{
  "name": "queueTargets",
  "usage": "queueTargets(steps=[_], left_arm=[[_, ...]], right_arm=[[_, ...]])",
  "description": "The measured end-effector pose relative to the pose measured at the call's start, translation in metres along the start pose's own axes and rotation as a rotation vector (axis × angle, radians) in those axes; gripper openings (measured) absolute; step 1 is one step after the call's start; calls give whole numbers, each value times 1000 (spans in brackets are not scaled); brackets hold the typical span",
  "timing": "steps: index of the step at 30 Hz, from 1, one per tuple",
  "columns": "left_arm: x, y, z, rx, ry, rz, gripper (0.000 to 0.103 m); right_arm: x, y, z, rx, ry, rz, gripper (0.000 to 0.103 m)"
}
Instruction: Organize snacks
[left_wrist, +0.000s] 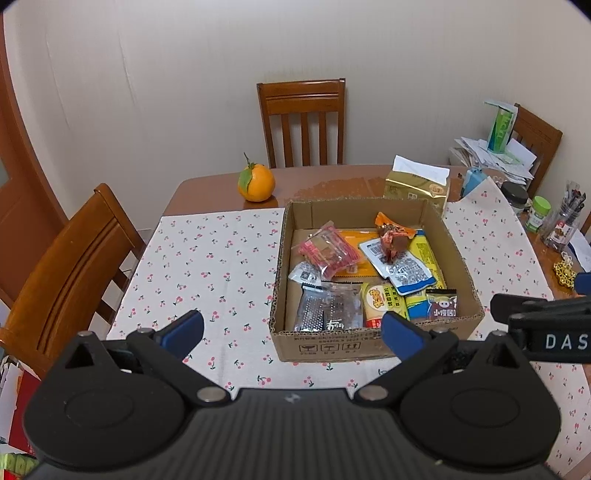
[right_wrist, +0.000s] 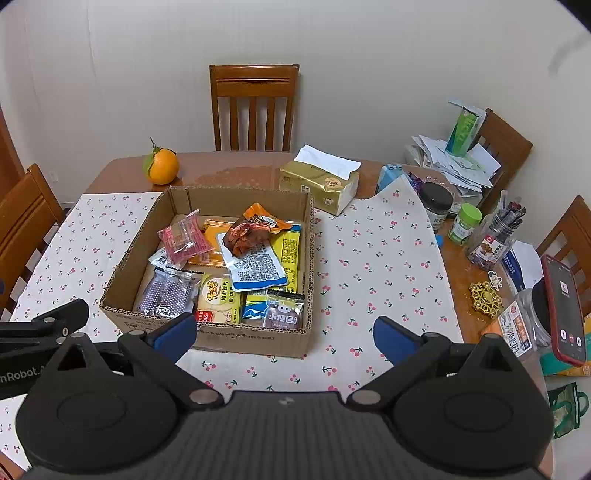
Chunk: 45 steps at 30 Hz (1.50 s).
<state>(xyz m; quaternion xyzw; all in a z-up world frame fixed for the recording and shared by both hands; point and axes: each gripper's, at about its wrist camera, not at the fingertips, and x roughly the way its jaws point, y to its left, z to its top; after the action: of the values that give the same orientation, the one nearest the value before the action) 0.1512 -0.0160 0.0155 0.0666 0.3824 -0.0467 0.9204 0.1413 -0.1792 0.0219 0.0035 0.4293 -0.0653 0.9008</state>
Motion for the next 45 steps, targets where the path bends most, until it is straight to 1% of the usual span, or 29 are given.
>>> queueTargets(steps=[45], left_arm=[[-1, 2, -1, -1, 23, -3, 102]], right_arm=[[-3, 2, 0, 0, -5, -9, 103]])
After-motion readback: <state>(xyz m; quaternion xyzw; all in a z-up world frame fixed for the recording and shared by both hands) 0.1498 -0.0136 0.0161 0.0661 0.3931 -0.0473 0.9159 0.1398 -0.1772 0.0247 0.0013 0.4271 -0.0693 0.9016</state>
